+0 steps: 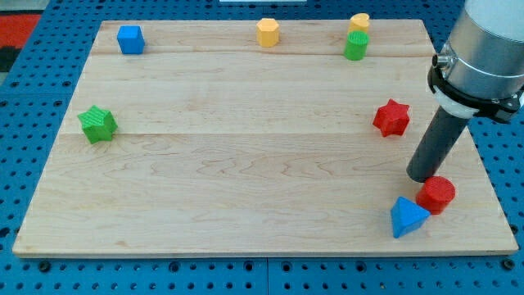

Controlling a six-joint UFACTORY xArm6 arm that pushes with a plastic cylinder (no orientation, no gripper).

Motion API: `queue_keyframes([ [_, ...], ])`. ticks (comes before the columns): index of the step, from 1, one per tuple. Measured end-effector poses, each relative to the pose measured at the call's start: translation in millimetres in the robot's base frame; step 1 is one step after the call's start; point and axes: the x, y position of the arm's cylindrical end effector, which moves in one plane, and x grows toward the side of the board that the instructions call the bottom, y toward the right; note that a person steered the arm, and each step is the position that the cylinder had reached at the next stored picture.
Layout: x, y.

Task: Slide the green circle to the red star

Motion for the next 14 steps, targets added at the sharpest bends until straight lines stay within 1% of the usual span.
queue_keyframes([
  [1, -2, -1],
  [3, -2, -24],
  [4, -15, -49],
  [5, -45, -85],
  [7, -86, -165],
  [8, -116, -163],
  [9, -150, -130],
  [11, -214, -120],
  [14, -273, -118],
])
